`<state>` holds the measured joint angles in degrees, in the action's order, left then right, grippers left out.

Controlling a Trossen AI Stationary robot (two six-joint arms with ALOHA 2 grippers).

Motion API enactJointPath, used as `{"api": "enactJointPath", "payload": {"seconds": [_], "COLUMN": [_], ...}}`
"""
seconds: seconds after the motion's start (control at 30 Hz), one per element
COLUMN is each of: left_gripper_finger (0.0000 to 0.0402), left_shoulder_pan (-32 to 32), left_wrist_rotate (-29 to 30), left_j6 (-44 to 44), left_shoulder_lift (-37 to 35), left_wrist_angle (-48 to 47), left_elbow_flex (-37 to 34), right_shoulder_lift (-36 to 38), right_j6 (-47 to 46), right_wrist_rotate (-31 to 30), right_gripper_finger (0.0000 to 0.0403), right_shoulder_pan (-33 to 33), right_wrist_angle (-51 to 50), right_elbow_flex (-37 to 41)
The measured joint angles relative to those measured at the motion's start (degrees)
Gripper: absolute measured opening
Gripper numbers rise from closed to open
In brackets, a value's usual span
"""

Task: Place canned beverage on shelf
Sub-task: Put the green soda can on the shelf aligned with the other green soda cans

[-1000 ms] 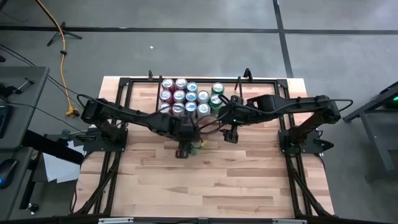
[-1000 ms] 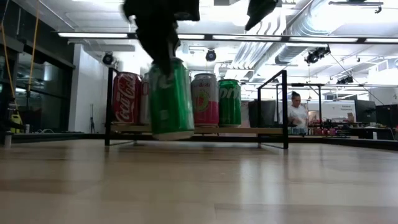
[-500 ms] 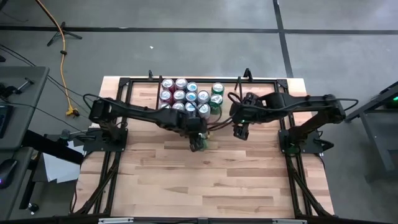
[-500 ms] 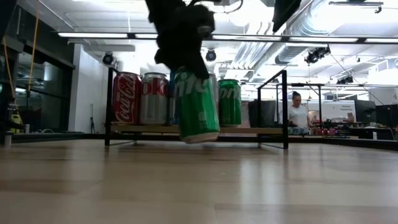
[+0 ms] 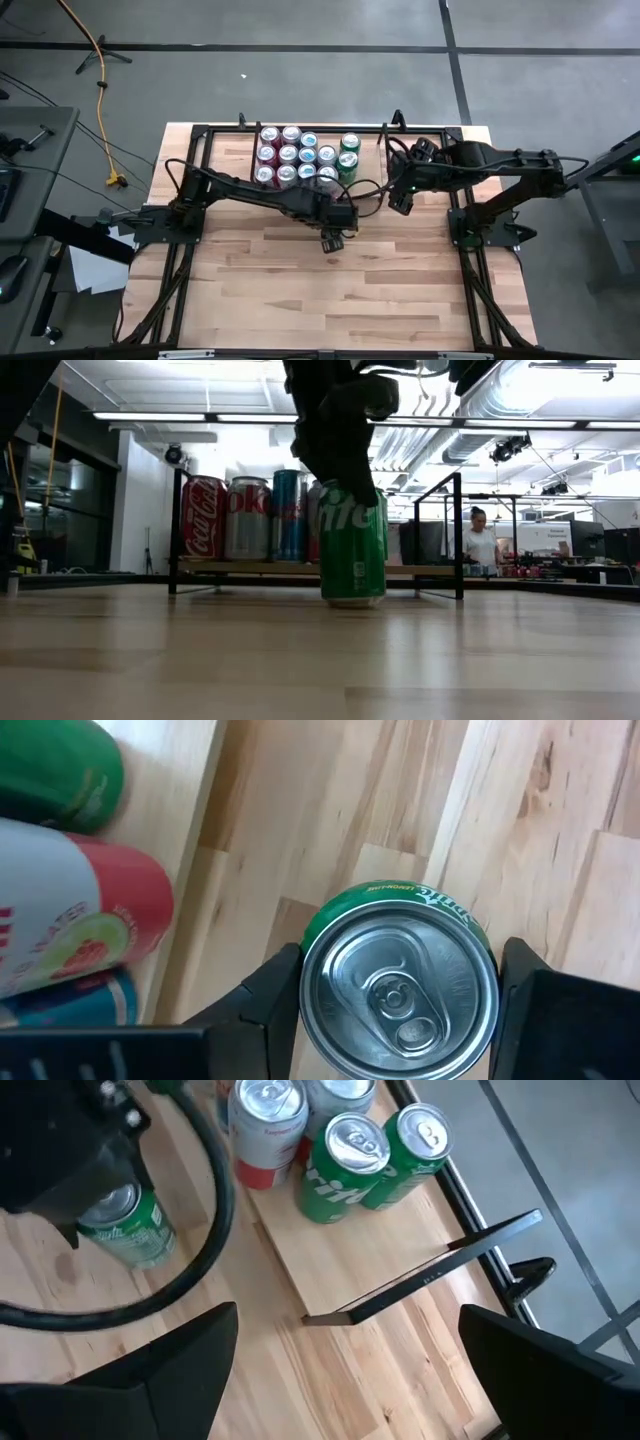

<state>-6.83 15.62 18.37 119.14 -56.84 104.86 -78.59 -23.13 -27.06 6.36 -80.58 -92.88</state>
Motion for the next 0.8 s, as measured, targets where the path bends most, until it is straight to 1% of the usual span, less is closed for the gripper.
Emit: {"api": "enactJointPath", "payload": {"seconds": [0.1,0.23,0.37,0.57,0.7,0.8], "left_gripper_finger": [0.0141,0.0158,0.0182,0.0227,0.0251,0.0261], "left_shoulder_pan": [-0.1,-0.1,-0.1,-0.1,0.1,0.5], "left_wrist_rotate": [-0.3,-0.5,-0.5,-0.5,-2.9,-3.9], "left_j6": [0.0,-0.7,-2.4,-2.5,-2.6,-2.7], "left_shoulder_lift": [0.3,0.3,0.3,0.3,0.0,-0.1], "left_wrist_angle": [0.1,0.1,0.2,1.1,1.7,0.7], "left_elbow_flex": [0.4,0.4,0.4,0.4,0.4,1.2], "right_shoulder_lift": [0.5,0.6,0.6,0.6,0.6,0.6], "right_j6": [-0.6,-0.9,-0.8,-0.5,-0.9,-0.9], "right_wrist_rotate": [-0.3,-0.9,-1.0,-1.0,-1.0,-0.2], "right_gripper_finger": [0.0365,0.0365,0.0365,0.0365,0.0365,0.0365], "right_shoulder_pan": [0.0,0.0,0.0,0.0,0.0,0.0], "right_wrist_angle": [-0.1,-0.2,-0.1,0.1,0.3,0.6], "right_elbow_flex": [0.0,0.0,0.0,0.0,0.0,0.0]}}
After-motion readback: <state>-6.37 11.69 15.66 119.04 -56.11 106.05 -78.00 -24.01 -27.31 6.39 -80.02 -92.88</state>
